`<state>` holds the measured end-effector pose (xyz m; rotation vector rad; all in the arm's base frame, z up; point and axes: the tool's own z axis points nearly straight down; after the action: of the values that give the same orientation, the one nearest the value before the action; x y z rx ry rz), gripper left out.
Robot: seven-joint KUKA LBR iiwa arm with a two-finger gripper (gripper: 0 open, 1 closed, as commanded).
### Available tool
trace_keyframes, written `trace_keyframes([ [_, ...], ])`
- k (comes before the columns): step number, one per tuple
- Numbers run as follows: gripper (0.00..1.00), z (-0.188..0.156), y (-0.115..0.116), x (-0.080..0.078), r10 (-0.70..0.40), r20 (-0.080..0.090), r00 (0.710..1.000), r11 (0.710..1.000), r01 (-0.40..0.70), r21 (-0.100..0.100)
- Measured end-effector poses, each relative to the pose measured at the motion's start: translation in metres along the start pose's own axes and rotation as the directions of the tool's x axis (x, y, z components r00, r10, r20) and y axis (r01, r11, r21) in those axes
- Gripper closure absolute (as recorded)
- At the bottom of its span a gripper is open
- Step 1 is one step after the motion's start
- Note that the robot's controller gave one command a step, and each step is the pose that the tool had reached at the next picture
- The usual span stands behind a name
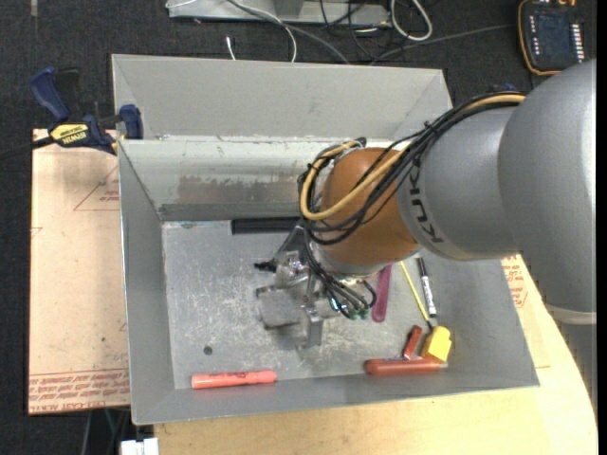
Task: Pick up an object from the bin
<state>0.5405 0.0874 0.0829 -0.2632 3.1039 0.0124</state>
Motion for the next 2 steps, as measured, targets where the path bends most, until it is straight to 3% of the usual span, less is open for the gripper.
trace_keyframes([
  [1, 1.00, -0.0007, -0.0001, -0.0004, 0.001, 0.001, 1.000, 1.000, -0.001, 0.000],
  [2, 1.00, -0.0007, -0.0001, -0.0004, 0.001, 0.001, 1.000, 1.000, -0.001, 0.000],
])
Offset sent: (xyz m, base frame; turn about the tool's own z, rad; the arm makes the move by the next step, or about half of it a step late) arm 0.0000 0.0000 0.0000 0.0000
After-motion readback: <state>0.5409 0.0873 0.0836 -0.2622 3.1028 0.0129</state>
